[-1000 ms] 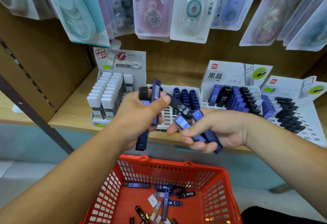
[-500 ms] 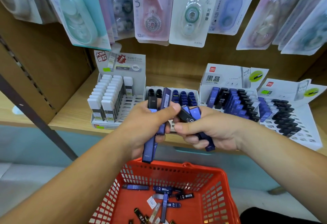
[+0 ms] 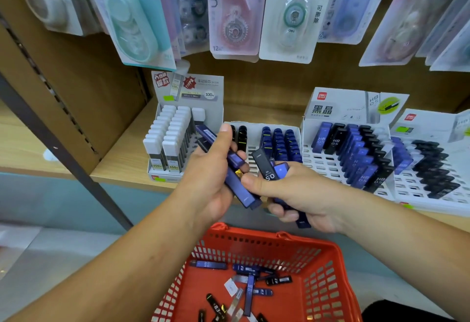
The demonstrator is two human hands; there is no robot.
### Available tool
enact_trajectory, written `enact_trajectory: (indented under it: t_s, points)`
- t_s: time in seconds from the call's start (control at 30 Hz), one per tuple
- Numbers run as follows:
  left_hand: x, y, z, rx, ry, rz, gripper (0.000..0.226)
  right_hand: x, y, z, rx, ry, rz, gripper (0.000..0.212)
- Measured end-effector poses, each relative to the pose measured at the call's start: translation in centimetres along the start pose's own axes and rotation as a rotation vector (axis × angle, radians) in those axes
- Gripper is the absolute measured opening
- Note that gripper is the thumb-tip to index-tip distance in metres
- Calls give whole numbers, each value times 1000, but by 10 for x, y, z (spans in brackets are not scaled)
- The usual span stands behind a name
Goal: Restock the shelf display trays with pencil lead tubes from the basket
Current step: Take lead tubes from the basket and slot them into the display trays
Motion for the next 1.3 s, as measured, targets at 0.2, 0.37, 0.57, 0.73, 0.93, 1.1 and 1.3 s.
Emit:
enact_trajectory:
  t_s: [0.2,0.37,0.57,0.73,0.93,1.1,1.3]
  points:
    - [5,-8,-6,-67,-28,-84,35,5,-3,-2,8,-42,-26,22]
    - [10,-9,3,-61,-130,-144,28,3,-8,-4,-14,11,-77,14]
    - [17,-12,1,-98,-151,-187,22,-5,-17,5,-7,29,-104,22]
    - [22,-8,2,-70,-187,-153,26,-20,-32,13,-1,70,-103,21]
    - [19,-8,-1,-47,-69,-143,19,-40,-42,15,30,133,-8,14]
    - [20,-14,-7,-48,254,-255,12,-44,-40,13,39,98,11,14]
    - [21,-22,-12,76,510,-344,13,-42,-37,13,3,85,29,32]
Point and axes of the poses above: each hand's wrist, its own y-axis towards the middle knuckle, its own x-axis out of the palm, z = x × y, the point moved 4 cm from there along y, towards the middle knuckle, and after that the axes turned 4 degrees about -z, right-handed, at the moved point
